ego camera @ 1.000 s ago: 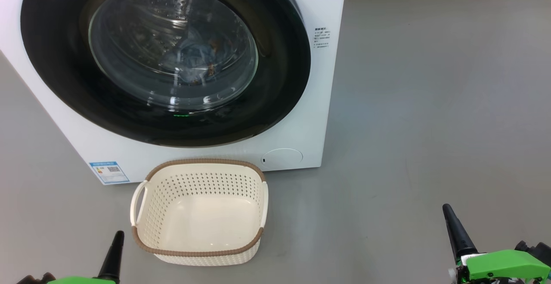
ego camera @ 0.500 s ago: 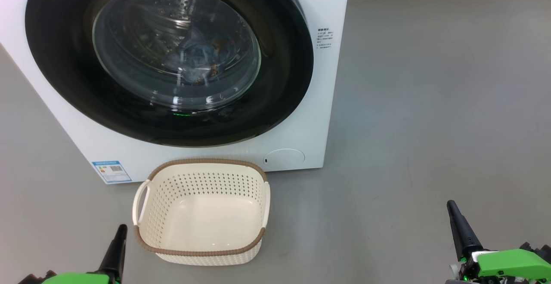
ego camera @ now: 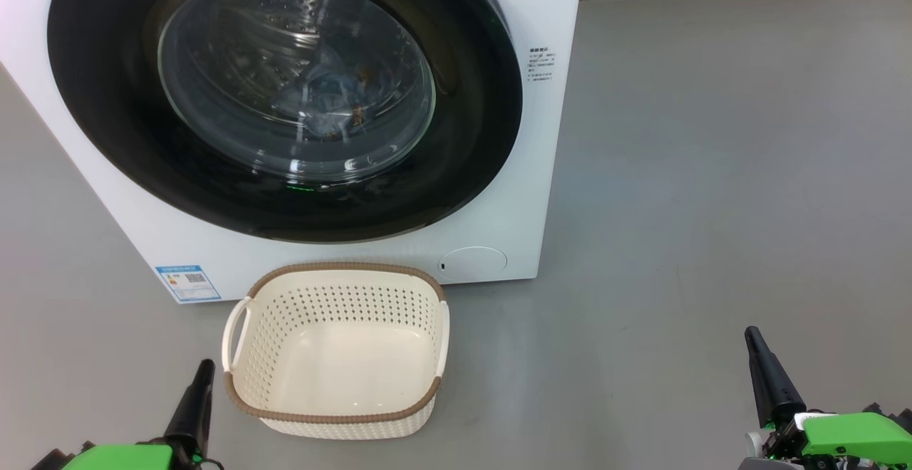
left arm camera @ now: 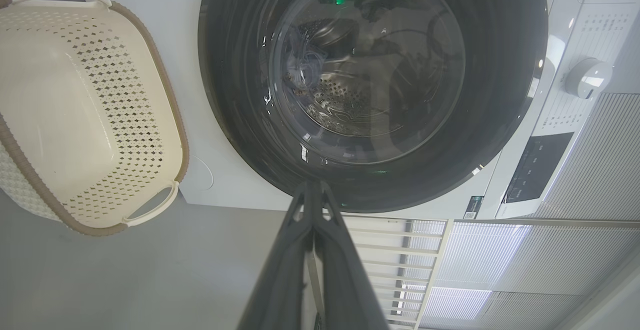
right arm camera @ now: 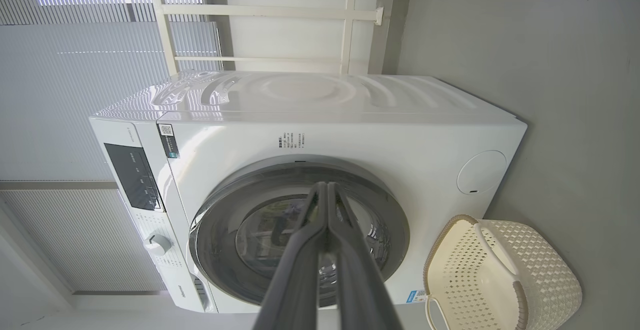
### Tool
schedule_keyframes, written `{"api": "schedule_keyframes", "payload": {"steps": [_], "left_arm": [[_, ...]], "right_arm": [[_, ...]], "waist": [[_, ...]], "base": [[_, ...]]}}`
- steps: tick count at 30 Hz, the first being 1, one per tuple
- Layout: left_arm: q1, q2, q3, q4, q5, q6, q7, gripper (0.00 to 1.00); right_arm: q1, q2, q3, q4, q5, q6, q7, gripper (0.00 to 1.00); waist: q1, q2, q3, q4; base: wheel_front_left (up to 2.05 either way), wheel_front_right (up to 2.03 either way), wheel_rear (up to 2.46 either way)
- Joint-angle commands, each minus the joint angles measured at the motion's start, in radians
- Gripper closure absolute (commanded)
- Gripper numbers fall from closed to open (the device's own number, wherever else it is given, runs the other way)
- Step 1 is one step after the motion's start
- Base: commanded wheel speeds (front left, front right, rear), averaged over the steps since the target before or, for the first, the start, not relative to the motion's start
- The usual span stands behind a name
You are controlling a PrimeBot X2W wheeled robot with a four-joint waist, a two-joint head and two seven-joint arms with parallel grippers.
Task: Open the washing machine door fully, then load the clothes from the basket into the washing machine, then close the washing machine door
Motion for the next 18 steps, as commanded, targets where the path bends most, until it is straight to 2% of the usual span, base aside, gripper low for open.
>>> {"api": "schedule_keyframes", "payload": {"steps": [1,18], "left_arm": [[-0.042,0.013,0.035,-0.029,-0.008,-0.003,0.006,1.00],[-0.042,0.013,0.035,-0.029,-0.008,-0.003,0.006,1.00]], "right_arm": [[-0.046,-0.003,0.021,-0.031,0.004,0.002,0.008,1.00],[-0.046,-0.003,0.021,-0.031,0.004,0.002,0.008,1.00]], "waist": [[0.0000,0.0000,0.000,0.000],[0.0000,0.0000,0.000,0.000]], "base": [[0.00,0.00,0.00],[0.00,0.00,0.00]]}}
